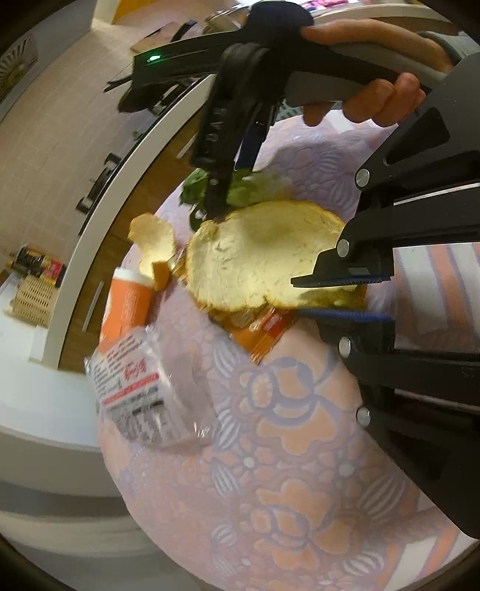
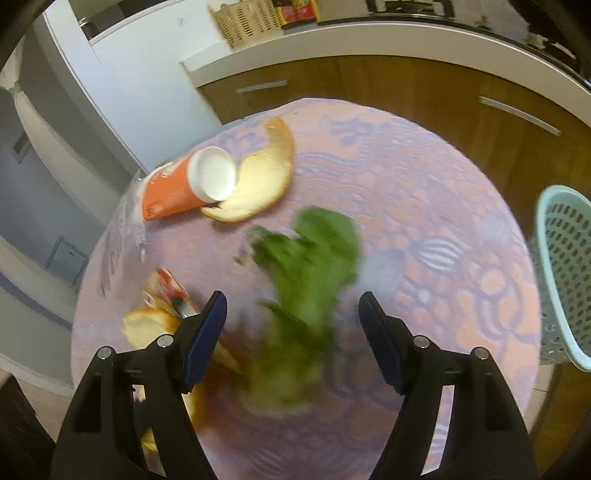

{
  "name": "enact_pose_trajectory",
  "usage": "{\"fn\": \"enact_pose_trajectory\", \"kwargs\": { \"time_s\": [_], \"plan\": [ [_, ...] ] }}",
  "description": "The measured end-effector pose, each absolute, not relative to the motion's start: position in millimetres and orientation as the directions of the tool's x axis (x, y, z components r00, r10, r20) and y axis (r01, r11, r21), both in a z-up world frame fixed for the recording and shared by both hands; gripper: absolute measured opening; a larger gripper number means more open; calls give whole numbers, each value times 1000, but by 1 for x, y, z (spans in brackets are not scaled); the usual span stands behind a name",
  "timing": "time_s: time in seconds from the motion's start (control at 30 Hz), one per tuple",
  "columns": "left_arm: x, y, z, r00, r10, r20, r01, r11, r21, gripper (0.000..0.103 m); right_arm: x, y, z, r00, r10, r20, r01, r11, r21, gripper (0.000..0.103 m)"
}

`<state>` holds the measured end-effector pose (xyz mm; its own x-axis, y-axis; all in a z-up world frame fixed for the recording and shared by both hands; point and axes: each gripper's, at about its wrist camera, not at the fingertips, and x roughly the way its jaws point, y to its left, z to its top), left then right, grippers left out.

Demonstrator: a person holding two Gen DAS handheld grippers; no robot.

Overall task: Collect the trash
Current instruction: 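Grasp an orange peel with the left tool while the right tool grasps the bok choy, then carry the peel and bok choy over the basket and open both tools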

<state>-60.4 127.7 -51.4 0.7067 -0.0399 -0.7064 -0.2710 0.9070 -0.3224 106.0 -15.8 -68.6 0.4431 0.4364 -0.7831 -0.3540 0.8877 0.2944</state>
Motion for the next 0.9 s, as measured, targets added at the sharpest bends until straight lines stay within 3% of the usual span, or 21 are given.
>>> {"fn": "enact_pose_trajectory", "kwargs": {
  "time_s": [0.07, 0.13, 0.17, 0.23, 0.27, 0.3, 0.33, 0.47, 0.77, 0.9],
  "plan": [
    [-57, 127, -52, 706, -58, -706, -258, 907, -333, 20, 105, -19, -75, 443, 426, -789, -367, 889, 274, 70],
    [-50, 126, -54, 691, -95, -717, -249, 899, -359, 36, 98, -14, -75, 464, 397, -792, -395, 893, 216, 70],
    [-48, 125, -55, 690, -101, -717, -247, 898, -365, 37, 95, -10, -75, 473, 383, -794, -405, 894, 190, 66],
    [-46, 117, -55, 688, -82, -721, -243, 910, -336, 36, 86, 1, -75, 493, 358, -793, -434, 891, 133, 49],
    [-45, 113, -56, 685, -72, -725, -247, 913, -324, 30, 82, 3, -74, 492, 376, -785, -455, 880, 136, 30],
    [-45, 110, -56, 681, -51, -730, -257, 917, -304, 23, 79, 4, -73, 486, 391, -781, -467, 872, 146, 27],
    [-44, 109, -57, 676, -39, -736, -265, 919, -292, 13, 78, 3, -71, 491, 393, -777, -468, 872, 145, 26],
    [-51, 107, -54, 697, -27, -717, -273, 914, -300, 4, 71, -13, -63, 505, 443, -741, -483, 856, 183, 26],
    [-62, 95, -16, 776, -121, -619, -168, 906, -389, 2, 63, -82, -14, 634, 477, -609, -444, 869, 218, 26],
    [-51, 80, -6, 788, -167, -593, -114, 906, -407, 2, 72, -116, -6, 693, 429, -580, -383, 900, 208, 26]
  ]
}}
